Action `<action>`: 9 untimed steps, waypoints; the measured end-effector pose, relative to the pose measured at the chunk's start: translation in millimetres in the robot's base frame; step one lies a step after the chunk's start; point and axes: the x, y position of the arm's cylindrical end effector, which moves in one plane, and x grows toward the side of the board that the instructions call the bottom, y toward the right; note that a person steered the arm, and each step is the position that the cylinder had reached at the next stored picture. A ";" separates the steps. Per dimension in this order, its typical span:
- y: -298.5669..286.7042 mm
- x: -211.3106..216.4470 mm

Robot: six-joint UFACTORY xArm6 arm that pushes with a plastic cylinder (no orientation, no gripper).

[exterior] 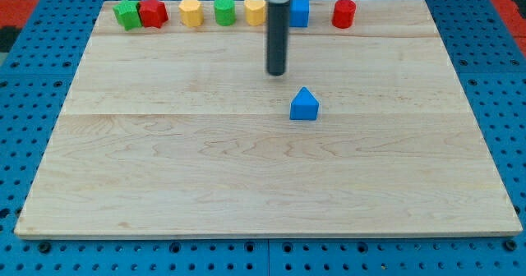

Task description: Drag blue triangle towards red circle

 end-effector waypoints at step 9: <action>131.1 45.7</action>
